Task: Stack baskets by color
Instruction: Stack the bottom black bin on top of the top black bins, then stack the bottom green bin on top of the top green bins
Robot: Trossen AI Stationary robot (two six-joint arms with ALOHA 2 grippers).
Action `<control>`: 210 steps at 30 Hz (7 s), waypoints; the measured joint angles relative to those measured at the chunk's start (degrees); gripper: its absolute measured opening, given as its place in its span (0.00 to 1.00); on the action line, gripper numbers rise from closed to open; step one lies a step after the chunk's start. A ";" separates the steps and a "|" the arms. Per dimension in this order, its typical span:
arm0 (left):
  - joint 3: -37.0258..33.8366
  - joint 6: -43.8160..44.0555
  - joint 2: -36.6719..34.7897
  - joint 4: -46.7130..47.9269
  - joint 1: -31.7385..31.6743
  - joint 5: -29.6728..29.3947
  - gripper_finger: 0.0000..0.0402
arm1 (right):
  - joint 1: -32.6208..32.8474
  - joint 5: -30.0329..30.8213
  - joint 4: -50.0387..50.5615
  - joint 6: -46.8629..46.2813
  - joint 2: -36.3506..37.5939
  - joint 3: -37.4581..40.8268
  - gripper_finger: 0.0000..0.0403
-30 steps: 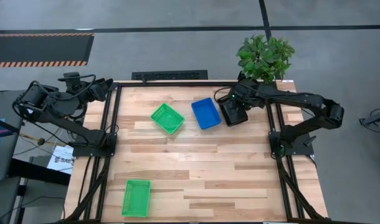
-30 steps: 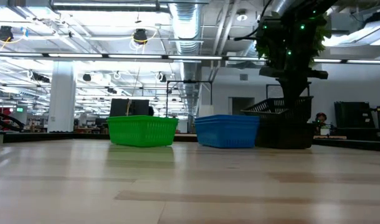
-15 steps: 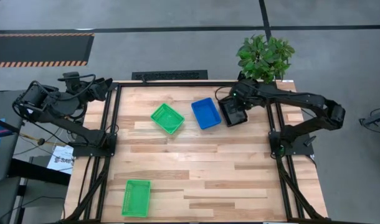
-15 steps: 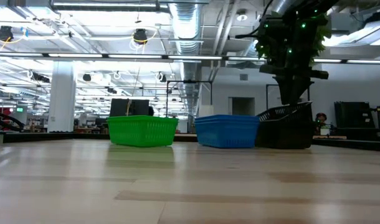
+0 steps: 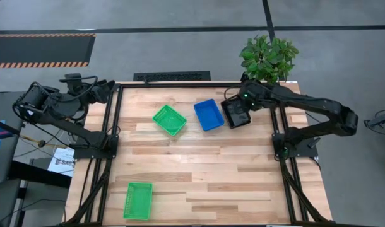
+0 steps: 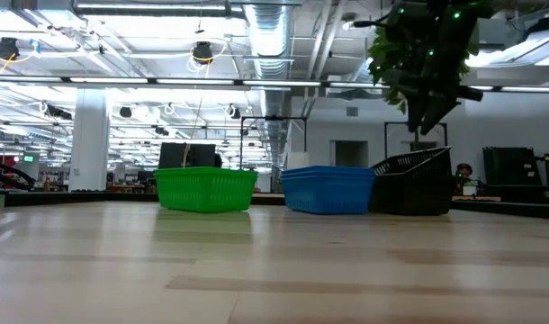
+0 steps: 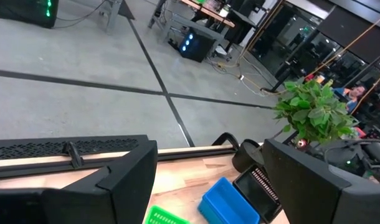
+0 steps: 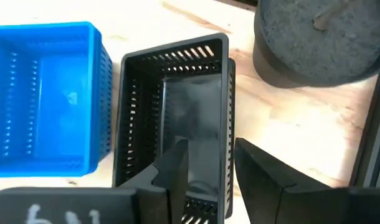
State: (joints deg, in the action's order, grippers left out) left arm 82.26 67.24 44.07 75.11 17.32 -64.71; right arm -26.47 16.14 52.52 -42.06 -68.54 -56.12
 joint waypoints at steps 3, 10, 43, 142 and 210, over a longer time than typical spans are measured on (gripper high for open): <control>0.00 0.02 0.00 0.02 -0.01 1.04 0.69 | 1.19 0.77 1.70 -1.03 0.37 0.00 0.35; 0.00 0.02 0.02 0.02 -0.02 1.53 0.69 | 2.95 1.86 6.14 -1.13 -3.28 0.00 0.33; 0.00 0.02 0.02 0.02 -0.02 1.51 0.69 | -1.93 -7.14 1.97 1.83 -5.77 0.83 0.04; 0.02 -12.48 0.60 0.02 0.00 19.05 0.69 | 12.23 -7.44 -2.67 -5.63 9.29 5.77 0.39; -20.32 54.60 47.89 -14.61 42.80 63.33 0.69 | 52.70 -7.28 -36.82 -19.41 -13.96 5.77 0.38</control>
State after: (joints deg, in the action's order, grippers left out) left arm 61.94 121.85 91.96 60.50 60.12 -1.38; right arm 26.24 8.86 15.70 -61.47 -82.50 -50.35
